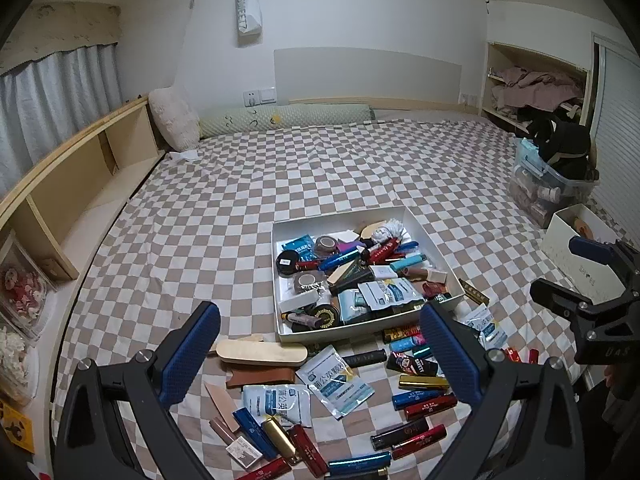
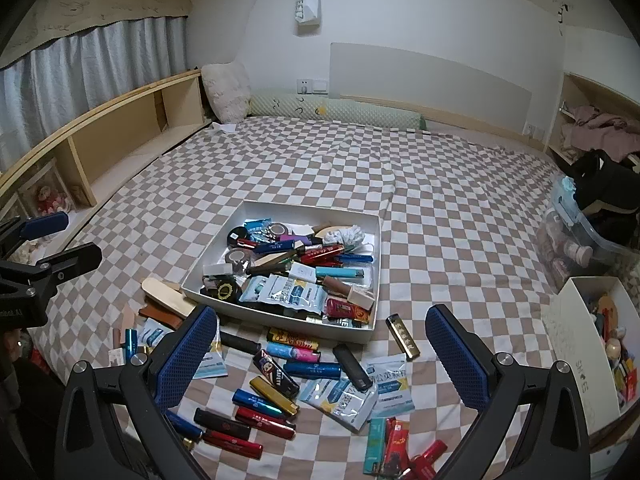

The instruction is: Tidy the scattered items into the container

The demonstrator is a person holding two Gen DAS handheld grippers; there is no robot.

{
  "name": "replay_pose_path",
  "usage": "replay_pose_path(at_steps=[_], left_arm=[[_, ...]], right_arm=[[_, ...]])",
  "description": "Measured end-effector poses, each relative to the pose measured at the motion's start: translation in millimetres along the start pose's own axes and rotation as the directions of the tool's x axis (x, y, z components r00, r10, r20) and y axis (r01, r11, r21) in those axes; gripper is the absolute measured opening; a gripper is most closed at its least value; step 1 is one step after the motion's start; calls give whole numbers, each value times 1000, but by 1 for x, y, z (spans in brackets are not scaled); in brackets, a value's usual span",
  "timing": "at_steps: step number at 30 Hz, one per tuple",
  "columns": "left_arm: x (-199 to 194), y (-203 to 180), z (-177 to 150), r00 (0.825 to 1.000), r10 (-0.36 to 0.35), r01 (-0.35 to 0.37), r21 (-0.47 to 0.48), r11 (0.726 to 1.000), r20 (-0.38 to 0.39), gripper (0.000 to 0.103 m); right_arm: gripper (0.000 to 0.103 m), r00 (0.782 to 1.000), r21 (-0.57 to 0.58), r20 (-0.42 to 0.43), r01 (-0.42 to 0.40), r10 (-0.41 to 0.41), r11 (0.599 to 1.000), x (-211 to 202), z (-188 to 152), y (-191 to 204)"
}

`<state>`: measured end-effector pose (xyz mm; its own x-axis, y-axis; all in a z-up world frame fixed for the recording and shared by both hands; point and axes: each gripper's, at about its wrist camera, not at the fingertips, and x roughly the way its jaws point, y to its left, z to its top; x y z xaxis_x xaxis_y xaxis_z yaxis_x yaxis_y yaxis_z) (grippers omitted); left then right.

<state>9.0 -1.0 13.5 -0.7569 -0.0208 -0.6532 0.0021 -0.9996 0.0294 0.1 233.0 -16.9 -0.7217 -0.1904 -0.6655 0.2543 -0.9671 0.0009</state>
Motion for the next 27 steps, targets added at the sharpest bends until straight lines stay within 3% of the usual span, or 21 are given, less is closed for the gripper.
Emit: replay_pose_path(at_steps=[10,19,22,27], left_arm=[[-18,3,-4,999,0,1,-29,1000,43,101],[-51,6,-2,985,-74,82,-48,995,154,101],[-63,5,0,980,-76,84,-36,996,184,101],[-91,6,4,965,-58,65,-19,998,257,101]], right_arm=[[103,993,8,101,-54,52,999,-27,1,6],[103,966,37,246,-85,74,996,-65,4,5],[103,951,56,300,-100,78,993,-81,5,2],[103,902,92,427,-116,66,989,-115,7,-6]])
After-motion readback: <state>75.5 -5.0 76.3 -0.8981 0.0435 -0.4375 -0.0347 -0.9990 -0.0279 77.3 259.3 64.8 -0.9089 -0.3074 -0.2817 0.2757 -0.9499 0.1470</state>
